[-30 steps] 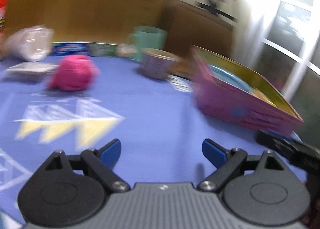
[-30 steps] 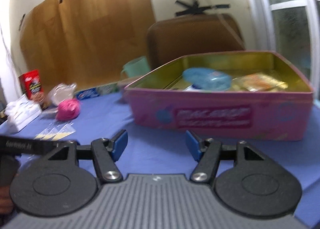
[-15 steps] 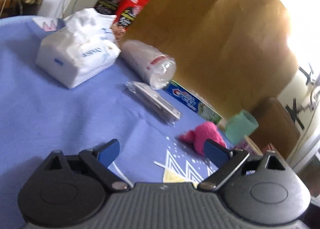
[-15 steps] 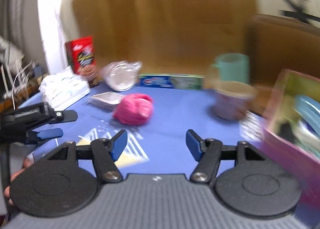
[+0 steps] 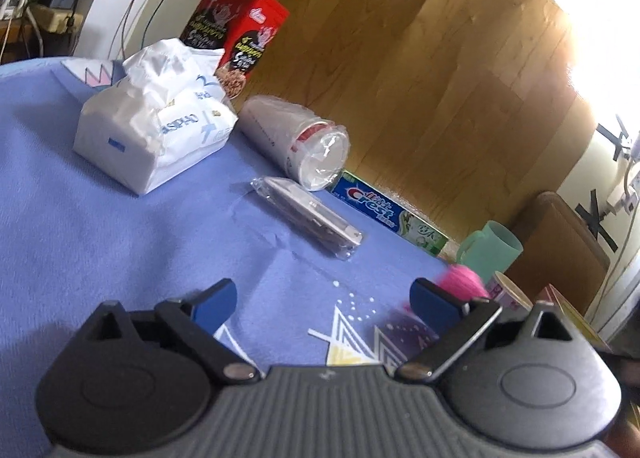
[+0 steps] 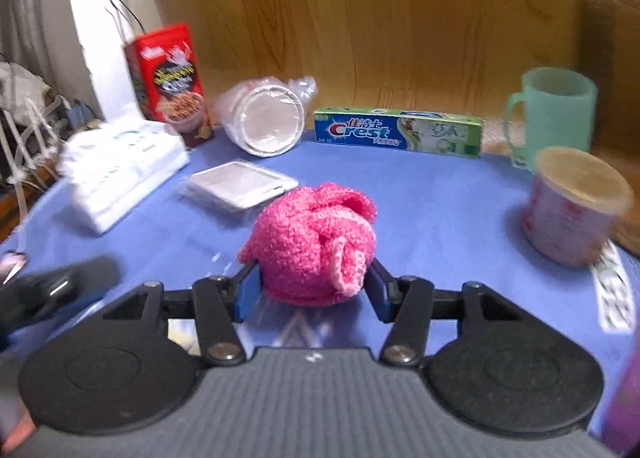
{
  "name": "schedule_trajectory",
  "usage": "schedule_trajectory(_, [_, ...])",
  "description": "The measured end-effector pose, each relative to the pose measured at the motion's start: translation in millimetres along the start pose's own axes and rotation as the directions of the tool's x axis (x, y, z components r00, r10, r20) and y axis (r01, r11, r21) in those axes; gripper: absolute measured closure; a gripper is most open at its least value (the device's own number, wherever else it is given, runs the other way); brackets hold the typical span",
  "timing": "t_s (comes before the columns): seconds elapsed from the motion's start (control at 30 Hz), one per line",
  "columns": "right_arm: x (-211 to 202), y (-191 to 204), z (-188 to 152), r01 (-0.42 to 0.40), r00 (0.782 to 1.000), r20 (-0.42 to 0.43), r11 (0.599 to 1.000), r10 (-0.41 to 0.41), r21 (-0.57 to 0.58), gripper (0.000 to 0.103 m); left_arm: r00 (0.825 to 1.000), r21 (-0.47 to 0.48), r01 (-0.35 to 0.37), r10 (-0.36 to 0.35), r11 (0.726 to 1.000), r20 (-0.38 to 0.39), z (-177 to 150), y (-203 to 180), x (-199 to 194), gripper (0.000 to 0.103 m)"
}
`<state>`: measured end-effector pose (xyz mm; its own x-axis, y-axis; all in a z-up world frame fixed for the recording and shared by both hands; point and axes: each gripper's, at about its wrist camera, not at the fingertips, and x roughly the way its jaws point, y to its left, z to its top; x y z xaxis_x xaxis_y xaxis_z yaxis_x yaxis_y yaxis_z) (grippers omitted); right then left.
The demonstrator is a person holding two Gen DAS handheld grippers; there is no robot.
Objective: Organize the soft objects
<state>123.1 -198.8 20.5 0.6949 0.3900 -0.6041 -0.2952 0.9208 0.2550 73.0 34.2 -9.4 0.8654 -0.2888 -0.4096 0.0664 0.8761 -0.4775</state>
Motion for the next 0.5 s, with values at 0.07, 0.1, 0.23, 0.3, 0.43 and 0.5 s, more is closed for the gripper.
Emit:
schedule_trajectory(0.07, [-27.8, -13.6, -12.8, -0.026, 1.0, 0.016, 1.0, 0.026, 0.008, 0.045, 1.0, 0.004, 0.006, -0.006, 1.0, 0.001, 0.2, -0.4, -0.7, 0.006])
schedule_trajectory(0.1, [-46.5, -20.9, -23.2, -0.022, 0.999, 0.027, 1.0, 0.022, 0.0, 0.045, 1.0, 0.006, 0.013, -0.013, 1.0, -0.003, 0.6, -0.5, -0.2, 0.006])
schedule_trajectory(0.23, [-113.7, -35.1, -68.9, 0.04, 0.996, 0.075, 0.999, -0.042, 0.025, 0.045, 0.998, 0.033, 0.04, -0.039, 0.999, -0.045, -0.3, -5.0, 3.3, 0.006])
schedule_trajectory(0.3, [-140.1, -45.3, -90.3, 0.098, 0.991, 0.09, 0.993, -0.104, 0.071, 0.045, 0.997, 0.071, 0.053, -0.048, 0.996, -0.068, -2.4, -12.0, 5.0, 0.006])
schedule_trajectory(0.43, [-179.5, -62.9, -127.4, 0.228, 0.966, 0.088, 0.962, -0.243, 0.151, 0.044, 0.987, 0.179, 0.12, -0.098, 0.976, -0.13, -11.8, -38.6, 6.7, 0.008])
schedule_trajectory(0.5, [-188.7, -65.4, -140.4, 0.268, 0.954, 0.086, 0.946, -0.287, 0.185, 0.043, 0.964, 0.162, 0.213, -0.18, 0.964, -0.193, -21.1, -55.4, 6.3, 0.009])
